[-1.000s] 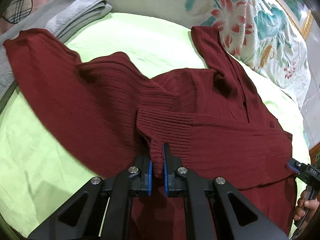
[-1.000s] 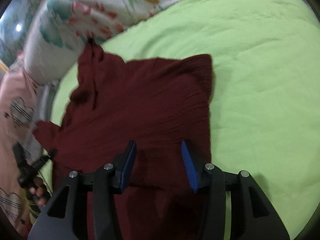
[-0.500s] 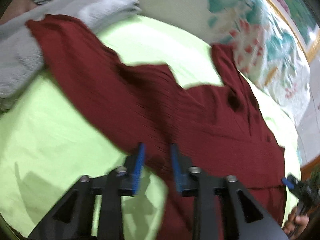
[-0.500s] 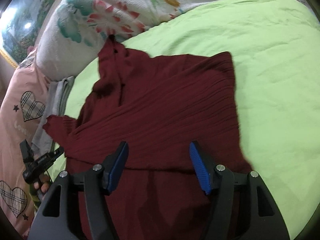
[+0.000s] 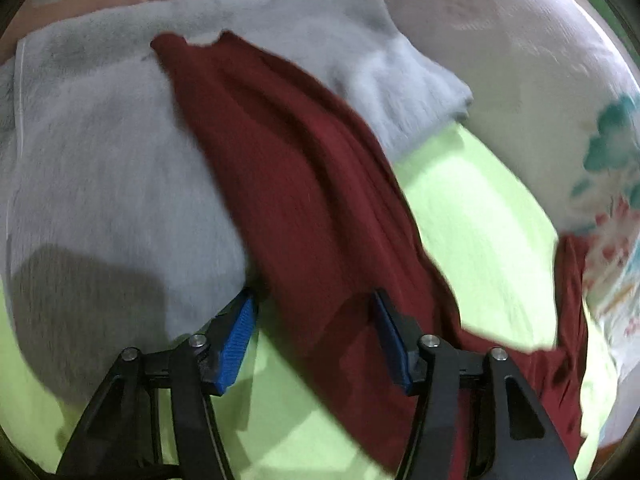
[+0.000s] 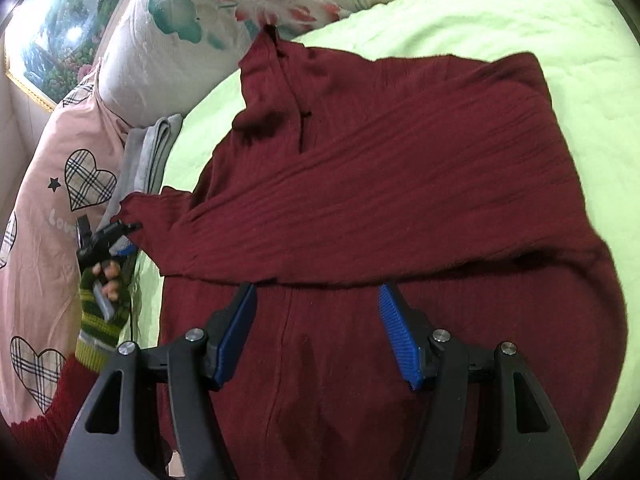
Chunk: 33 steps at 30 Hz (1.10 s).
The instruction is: Fold large clothes
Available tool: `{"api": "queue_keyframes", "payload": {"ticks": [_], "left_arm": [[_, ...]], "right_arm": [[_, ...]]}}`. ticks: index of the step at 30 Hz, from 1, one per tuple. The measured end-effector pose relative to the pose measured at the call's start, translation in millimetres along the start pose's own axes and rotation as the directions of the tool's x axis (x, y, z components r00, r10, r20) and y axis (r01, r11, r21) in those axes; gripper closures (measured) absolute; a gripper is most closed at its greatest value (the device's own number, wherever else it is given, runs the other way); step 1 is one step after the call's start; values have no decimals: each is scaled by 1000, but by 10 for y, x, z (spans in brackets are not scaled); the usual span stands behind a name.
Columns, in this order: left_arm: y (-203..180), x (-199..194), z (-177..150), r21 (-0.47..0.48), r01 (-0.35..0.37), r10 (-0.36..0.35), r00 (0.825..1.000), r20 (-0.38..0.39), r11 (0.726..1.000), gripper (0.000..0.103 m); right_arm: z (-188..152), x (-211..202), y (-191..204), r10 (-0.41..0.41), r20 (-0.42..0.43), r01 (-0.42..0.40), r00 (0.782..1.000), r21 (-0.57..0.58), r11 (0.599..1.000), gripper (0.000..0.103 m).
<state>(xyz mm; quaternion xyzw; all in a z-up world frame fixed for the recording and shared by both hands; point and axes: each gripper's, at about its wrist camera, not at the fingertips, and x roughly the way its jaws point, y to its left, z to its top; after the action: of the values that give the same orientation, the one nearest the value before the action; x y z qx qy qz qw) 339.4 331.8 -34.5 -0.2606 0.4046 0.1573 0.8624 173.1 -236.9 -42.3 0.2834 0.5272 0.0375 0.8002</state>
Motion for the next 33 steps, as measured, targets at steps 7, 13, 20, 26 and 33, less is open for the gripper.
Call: {"api": "queue_keyframes", "payload": {"ticks": [7,13,20,26,33], "left_arm": [[7,-49,101,-40,19,-17,997,69,999,100],[-458,-504,-253,115,92,-107,985,137,989,101],[-1300,-972,-940,315,231,-271,959,88,921,101],[-2109,-1078,-1749,476,341,-356,933,-63,810,100],[-2766,-778,-2672,609,384,-302,923,-238,694,99]], "right_arm": [[-115,-51,-78,-19,-8,19,1000,24,1000,39],[-150,-130,-107,-1,11,1,1000,32,999,39],[-186,-213,-160,9,39,-11,999,55,998,39],[-204,-334,-257,6,64,-11,998,80,997,39],[-129,-530,-408,-5,129,-10,992,114,993,39]]}}
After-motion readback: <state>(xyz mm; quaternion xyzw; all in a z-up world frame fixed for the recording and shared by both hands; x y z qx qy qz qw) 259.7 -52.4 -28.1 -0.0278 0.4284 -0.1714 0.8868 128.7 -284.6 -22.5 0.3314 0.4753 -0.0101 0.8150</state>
